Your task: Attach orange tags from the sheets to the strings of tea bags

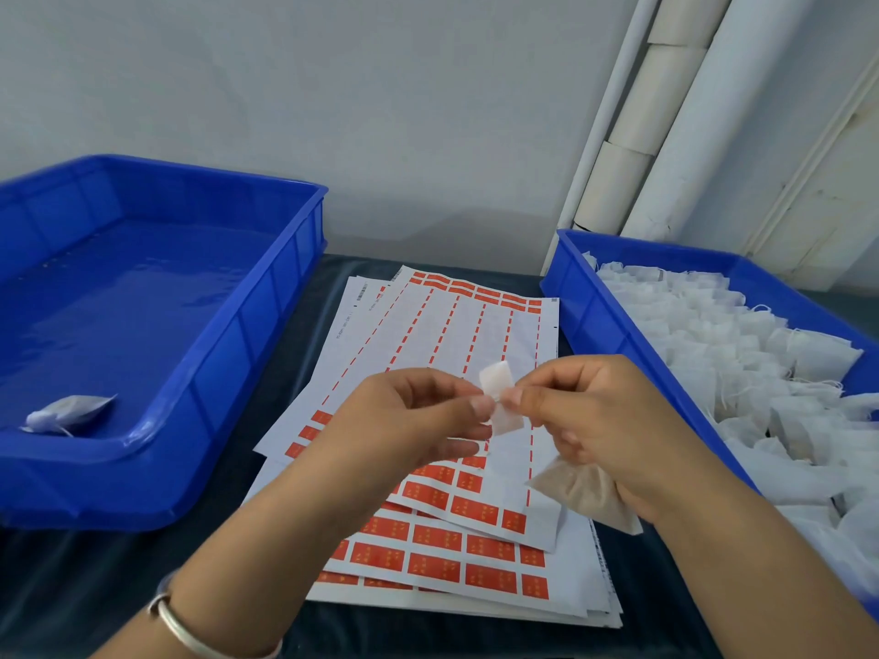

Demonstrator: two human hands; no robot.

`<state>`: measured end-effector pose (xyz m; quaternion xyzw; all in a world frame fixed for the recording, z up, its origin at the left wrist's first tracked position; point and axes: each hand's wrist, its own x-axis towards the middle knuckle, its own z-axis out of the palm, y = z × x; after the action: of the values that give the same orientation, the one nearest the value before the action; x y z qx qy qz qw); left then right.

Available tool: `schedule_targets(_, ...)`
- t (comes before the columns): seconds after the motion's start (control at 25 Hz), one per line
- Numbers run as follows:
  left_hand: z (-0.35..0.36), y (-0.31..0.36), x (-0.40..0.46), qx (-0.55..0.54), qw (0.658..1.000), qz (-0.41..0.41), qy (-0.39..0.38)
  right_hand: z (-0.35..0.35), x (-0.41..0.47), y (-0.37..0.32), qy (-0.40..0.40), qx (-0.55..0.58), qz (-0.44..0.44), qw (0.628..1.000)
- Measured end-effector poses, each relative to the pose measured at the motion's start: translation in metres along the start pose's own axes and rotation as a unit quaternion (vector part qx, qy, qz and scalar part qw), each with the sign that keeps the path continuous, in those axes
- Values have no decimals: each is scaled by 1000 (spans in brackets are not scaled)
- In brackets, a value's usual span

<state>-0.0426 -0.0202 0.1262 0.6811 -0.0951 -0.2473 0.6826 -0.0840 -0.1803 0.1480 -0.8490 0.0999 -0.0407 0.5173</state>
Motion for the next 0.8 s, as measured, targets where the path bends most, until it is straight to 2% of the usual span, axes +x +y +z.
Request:
schedule_targets(0.2, 2, -1, 1, 16, 1000, 10, 16, -1, -1, 0, -20, 16, 8, 1000)
schedule_targets(0.48, 0, -5, -1, -73, 997, -15, -20, -9, -5, 2, -73, 63, 12, 995)
schedule_targets(0.68, 3, -5, 0, -46, 999, -27, 11, -10, -3, 5, -42, -5, -36, 998)
schedule_targets(0.8, 0, -6, 1, -128, 990, -54, -13, -13, -7, 7, -85, -1, -76, 993)
